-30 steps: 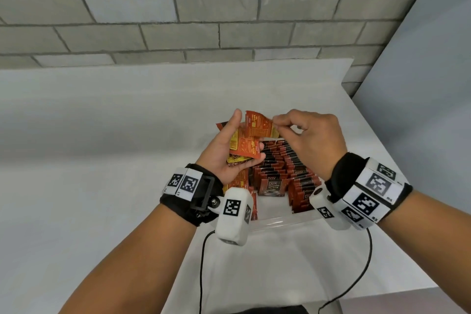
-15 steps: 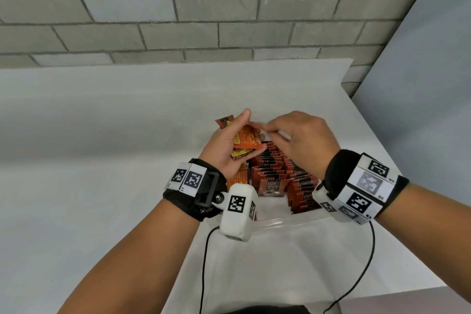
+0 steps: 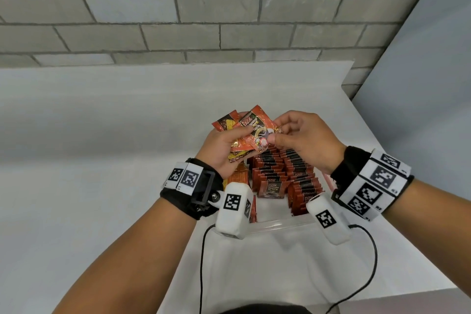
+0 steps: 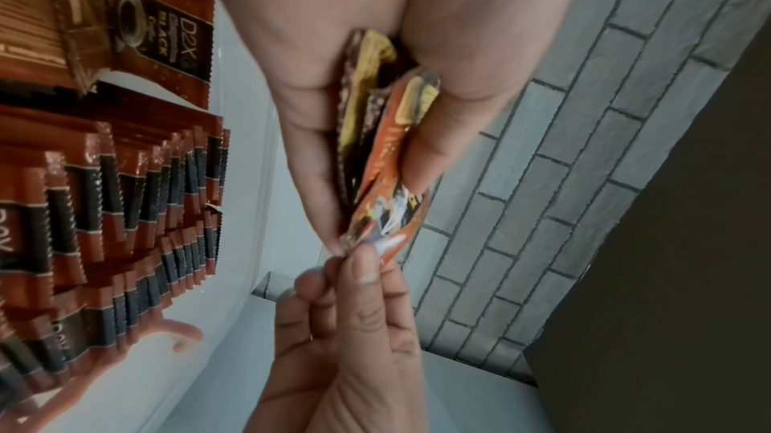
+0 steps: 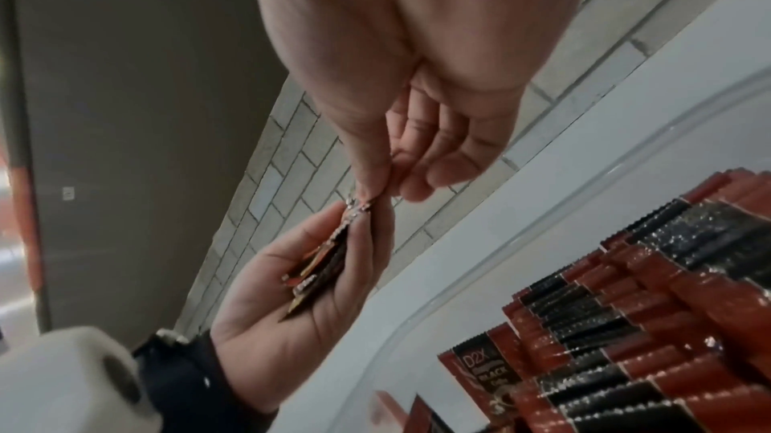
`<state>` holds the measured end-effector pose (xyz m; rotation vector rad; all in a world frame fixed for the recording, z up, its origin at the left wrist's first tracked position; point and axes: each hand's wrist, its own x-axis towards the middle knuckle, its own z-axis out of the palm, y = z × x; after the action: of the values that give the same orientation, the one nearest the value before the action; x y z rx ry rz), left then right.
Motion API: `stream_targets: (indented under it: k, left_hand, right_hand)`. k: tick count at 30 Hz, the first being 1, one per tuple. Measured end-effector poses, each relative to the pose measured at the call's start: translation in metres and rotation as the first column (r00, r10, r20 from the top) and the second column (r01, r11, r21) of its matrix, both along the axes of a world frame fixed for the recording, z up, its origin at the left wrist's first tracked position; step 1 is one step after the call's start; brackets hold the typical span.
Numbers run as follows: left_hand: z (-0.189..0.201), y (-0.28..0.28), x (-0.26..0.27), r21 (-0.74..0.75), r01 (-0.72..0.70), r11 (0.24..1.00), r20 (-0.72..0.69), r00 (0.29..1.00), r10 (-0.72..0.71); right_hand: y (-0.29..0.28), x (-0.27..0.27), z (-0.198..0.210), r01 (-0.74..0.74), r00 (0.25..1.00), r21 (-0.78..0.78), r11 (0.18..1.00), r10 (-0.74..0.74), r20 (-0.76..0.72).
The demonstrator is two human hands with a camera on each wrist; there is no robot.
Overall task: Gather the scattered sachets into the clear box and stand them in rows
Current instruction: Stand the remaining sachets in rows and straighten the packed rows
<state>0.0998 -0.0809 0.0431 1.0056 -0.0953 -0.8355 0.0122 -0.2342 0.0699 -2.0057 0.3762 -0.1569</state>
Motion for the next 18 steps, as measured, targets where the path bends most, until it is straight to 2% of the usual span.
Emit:
stream_targets:
  k: [6,10,13,15,18]
  left_hand:
    - [0.001,0.003,0.004,0.088,0.029,0.996,0.052,0.998,-0.034]
    - [0.007,0.003,0.004,0.17,0.066,0.983,0.2,0.975,-0.1]
    - [0.009,0.0,-0.001,0.218,0.089,0.972,0.275,0.95,-0.149]
    - [0.007,-0.001,-0.003,0.21,0.081,0.974,0.274,0.952,-0.138]
    - [0.003,0.003,-0.004,0.171,0.081,0.982,0.231,0.966,-0.12]
  right_hand:
    - [-0.001,0.002,0.0,-0.027,0.998,-0.08,0.996,0.023,-0.055]
    - [-0.006,0.008,0.013,-0.098,0.993,-0.242,0.965,0.08,-0.084]
    - [-0.005,0.014,0.019,-0.185,0.983,-0.416,0.89,0.164,-0.086]
    - [-0.003,0.016,0.02,-0.225,0.974,-0.48,0.848,0.193,-0.116]
    - [-0.003,0.013,0.022,-0.239,0.971,-0.478,0.846,0.198,-0.135]
